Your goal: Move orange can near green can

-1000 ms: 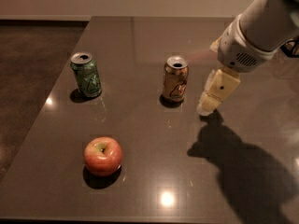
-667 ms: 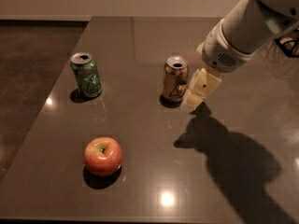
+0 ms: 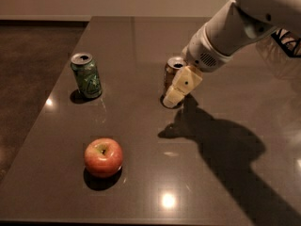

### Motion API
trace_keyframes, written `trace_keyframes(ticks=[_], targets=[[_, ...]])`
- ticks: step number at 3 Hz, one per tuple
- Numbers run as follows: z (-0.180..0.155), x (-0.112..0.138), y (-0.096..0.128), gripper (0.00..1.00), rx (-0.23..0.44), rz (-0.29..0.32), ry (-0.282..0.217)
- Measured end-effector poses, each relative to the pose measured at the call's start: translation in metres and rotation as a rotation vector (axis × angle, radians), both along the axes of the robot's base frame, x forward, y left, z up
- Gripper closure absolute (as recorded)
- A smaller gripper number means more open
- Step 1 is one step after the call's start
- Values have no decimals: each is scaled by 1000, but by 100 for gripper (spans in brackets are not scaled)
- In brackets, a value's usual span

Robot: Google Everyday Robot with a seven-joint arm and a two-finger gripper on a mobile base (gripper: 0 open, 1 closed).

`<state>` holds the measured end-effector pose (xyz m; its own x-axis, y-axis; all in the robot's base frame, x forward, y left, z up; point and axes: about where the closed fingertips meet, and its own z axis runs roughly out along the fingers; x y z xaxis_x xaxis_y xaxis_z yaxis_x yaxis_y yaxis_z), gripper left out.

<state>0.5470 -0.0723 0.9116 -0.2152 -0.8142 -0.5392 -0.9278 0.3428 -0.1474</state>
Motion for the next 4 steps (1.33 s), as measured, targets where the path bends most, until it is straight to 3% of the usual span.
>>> trace_keyframes(ticks=[1,3,4], targets=[[-4,8,10,15,28,10,8],[2,18,25,61,50,49,23],[20,16,44,85,61,99,14]])
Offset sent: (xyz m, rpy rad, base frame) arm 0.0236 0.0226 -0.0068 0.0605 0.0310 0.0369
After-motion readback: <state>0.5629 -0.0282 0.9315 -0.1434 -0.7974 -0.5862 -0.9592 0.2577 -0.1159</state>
